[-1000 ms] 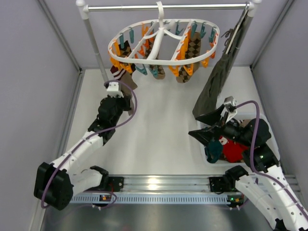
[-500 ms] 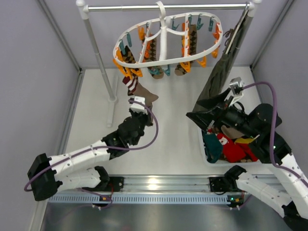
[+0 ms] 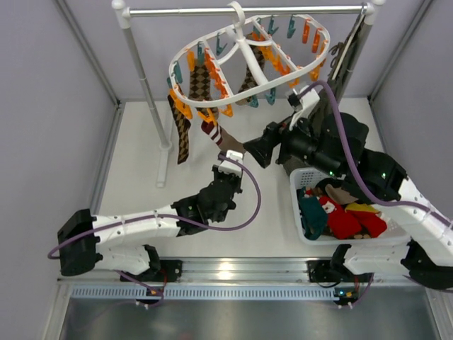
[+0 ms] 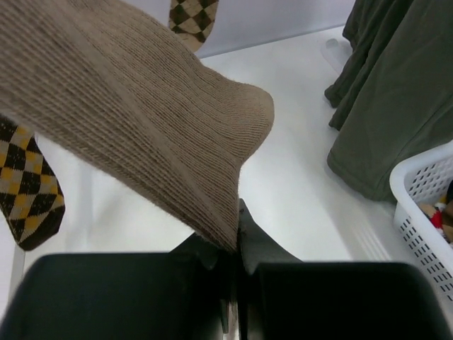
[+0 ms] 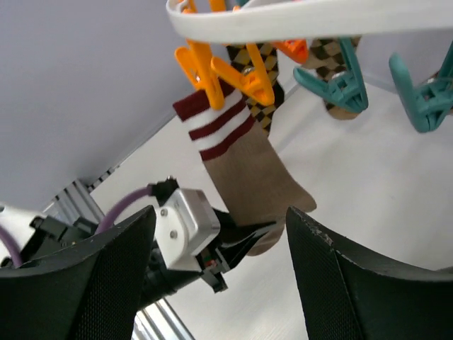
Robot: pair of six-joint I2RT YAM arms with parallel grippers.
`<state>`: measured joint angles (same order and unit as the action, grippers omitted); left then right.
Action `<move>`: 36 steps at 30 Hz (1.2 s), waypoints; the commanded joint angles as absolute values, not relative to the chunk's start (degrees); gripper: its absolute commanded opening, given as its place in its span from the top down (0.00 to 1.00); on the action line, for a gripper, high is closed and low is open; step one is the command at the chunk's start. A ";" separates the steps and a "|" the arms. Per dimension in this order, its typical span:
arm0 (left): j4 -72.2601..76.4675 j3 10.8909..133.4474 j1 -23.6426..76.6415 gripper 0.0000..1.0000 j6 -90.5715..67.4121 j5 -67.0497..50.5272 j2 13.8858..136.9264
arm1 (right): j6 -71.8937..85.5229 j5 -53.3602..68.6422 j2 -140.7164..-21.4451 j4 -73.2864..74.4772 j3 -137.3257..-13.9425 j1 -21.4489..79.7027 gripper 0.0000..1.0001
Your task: Remove the socks clipped to the hanger
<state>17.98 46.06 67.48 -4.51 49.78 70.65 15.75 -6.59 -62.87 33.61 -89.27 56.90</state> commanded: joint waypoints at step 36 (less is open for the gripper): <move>20.92 50.10 68.12 1.00 1.23 51.77 74.09 | -1.58 -36.13 -96.33 37.09 -126.74 70.31 0.44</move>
